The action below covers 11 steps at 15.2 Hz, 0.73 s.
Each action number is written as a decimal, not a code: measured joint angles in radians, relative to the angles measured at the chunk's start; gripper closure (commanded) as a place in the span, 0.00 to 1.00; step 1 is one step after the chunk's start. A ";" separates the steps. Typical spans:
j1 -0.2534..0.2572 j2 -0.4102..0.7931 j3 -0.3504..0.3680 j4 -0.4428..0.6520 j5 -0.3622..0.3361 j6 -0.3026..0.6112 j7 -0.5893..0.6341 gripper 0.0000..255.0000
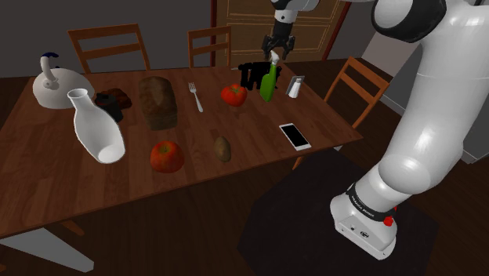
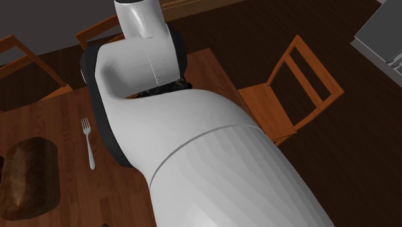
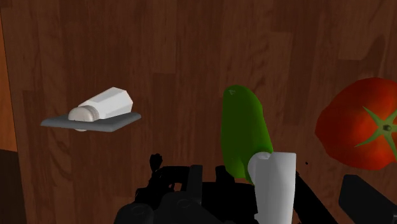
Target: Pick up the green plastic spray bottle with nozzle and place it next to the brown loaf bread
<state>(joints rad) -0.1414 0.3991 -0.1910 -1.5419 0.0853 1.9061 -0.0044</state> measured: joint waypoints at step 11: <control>0.000 0.000 0.000 -0.001 0.000 0.002 0.000 1.00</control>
<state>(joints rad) -0.1415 0.3996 -0.1910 -1.5431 0.0855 1.9083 -0.0048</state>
